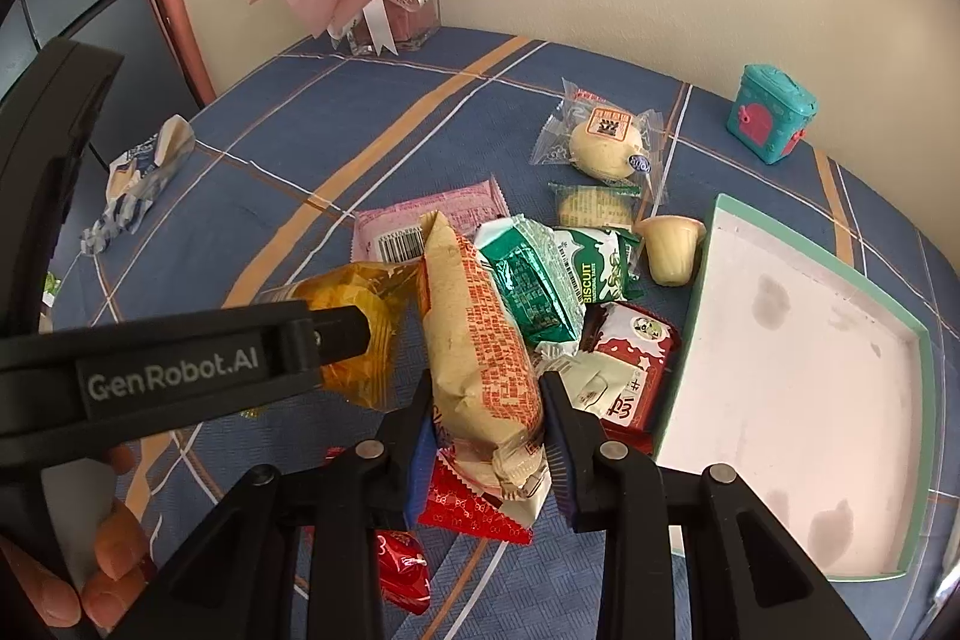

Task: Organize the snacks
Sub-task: 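Lift both held snack packs and carry them over the white tray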

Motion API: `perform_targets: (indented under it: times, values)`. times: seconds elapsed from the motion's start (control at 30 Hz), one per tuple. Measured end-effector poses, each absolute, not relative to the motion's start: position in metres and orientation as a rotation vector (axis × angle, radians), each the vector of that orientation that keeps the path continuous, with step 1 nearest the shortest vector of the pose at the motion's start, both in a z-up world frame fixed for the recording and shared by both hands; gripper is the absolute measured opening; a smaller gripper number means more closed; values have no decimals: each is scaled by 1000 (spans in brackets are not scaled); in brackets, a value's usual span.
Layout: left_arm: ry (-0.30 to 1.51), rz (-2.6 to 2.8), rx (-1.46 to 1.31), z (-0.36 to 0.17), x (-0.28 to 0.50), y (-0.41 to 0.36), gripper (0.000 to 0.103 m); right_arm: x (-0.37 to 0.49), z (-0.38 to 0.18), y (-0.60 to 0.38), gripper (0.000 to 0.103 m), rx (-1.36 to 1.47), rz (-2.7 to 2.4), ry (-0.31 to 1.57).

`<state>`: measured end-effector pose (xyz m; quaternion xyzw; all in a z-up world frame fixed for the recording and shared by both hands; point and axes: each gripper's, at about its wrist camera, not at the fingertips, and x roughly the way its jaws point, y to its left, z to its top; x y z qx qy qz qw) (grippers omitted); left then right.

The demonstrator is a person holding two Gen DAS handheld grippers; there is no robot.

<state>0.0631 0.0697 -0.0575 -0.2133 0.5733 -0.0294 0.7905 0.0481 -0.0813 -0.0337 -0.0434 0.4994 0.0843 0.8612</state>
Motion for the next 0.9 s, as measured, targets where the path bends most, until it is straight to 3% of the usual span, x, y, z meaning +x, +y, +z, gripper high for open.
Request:
perform_targets:
  times: [0.9]
  values:
    - [1084,-83,-407,22,55,29,72,33,27,-146,34,122,152,895]
